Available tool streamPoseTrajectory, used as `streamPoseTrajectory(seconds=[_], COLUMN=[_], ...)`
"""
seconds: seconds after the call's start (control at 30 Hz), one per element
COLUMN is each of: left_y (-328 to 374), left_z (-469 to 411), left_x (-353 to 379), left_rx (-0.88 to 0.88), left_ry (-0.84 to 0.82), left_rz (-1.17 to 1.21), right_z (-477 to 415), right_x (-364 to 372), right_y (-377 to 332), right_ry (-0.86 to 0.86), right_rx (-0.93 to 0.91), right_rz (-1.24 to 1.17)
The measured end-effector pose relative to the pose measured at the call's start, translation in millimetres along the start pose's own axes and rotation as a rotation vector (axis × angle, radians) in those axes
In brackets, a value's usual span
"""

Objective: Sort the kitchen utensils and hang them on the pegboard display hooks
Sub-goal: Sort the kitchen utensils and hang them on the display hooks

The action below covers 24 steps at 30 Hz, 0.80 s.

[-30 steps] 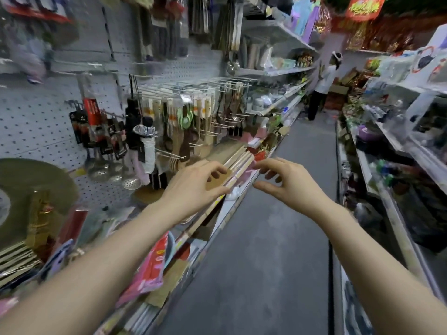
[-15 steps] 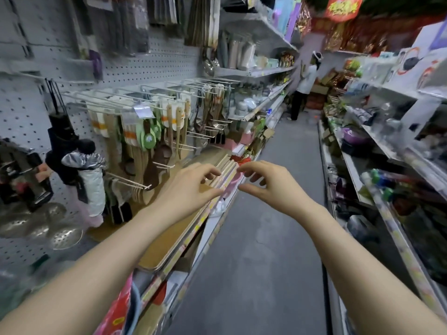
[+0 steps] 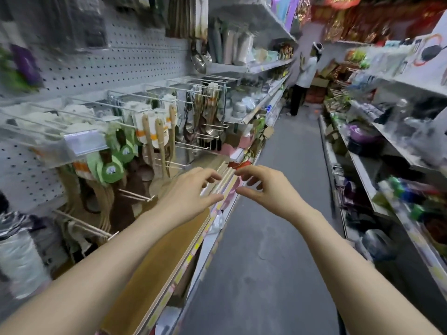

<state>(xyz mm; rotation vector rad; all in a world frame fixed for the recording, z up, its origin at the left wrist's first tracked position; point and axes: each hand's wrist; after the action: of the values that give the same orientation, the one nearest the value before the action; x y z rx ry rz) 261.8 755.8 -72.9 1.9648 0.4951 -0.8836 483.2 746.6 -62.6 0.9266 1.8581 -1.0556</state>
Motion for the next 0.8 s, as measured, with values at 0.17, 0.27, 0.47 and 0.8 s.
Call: streamPoseTrajectory(seconds=[0.17,0.27,0.47,0.8], left_y=[-18,-18,-14,-40], left_z=[-89,-149,-262,-392], left_x=[39,65,109,158], left_rx=[0.001,-0.016,-0.041,-0.095], left_ry=[0.018,0.047,0.077,0.134], left_rz=[-0.026,-0.014,0.018,0.045], right_z=[-61,-99,-173,-274], right_x=[5,-3,-30,-22], right_y=[74,124,219,334], right_ry=[-0.004,-0.006,-0.015,-0.063], right_rx=[-0.004,-0.025,-0.044,-0.071], right_rz=[-0.032,-0.035,-0.036,-0.055])
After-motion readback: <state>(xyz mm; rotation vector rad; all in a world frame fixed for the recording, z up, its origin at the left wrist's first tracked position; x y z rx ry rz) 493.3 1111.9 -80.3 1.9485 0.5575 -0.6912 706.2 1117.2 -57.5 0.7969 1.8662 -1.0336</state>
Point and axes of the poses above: each hand's wrist, its own z-axis away from the middle knuckle, its own x-axis out of the palm, y = z × x, and after that the axes turned 8 degrees about z, right-handed
